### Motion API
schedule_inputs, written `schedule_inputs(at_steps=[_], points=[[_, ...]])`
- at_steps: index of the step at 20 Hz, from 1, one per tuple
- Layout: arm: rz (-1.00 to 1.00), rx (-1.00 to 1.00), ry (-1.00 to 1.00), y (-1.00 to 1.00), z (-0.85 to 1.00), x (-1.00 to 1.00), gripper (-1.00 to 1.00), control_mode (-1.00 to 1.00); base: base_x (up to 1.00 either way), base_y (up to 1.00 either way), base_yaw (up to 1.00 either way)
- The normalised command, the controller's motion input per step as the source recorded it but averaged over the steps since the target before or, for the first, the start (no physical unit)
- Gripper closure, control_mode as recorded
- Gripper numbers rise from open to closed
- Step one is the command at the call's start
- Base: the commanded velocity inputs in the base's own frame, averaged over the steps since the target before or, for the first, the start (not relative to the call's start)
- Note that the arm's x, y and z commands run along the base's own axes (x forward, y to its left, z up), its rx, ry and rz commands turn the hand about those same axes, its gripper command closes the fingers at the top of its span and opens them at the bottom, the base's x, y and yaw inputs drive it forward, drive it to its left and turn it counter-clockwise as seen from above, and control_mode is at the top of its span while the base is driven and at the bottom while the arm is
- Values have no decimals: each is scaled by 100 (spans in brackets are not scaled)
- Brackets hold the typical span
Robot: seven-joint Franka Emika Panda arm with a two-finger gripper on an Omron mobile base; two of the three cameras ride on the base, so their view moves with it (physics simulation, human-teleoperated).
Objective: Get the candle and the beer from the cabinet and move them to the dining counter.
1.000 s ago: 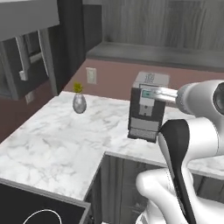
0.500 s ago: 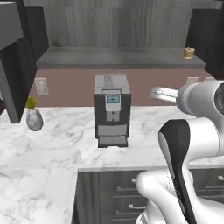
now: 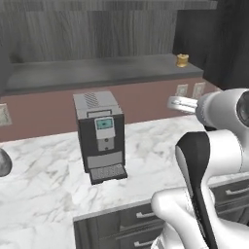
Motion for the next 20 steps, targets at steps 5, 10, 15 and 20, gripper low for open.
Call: schedule_inputs(at_steps=[5,10,15,20], points=[[-4,0,0,11,0,10,-100,-100,48,50,-18],[-15,-1,0,33,8,9,-100,-100,0,0,0],[-16,-5,0,38,41,6,-100,-100,0,0,0],[-13,-4,1,5,60,28,-100,-100,0,0,0]])
